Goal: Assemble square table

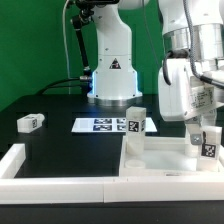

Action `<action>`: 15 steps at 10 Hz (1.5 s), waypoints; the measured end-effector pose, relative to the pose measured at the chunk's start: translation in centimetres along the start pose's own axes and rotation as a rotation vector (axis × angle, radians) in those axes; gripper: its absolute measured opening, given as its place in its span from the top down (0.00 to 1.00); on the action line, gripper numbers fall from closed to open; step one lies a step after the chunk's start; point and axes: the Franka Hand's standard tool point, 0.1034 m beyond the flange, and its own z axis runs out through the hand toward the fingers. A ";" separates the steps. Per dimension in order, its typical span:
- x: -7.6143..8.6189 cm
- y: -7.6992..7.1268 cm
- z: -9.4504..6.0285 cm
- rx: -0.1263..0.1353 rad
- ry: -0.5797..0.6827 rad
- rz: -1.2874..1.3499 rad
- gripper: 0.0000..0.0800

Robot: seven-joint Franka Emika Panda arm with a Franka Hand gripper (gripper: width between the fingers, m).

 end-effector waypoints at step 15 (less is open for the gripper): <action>3.6 -1.3 -6.3 0.100 -0.054 -0.316 0.19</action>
Offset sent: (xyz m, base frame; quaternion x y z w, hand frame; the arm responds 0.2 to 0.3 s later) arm -0.0238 -0.0056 0.0384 0.0352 -0.0291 -0.0455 0.9979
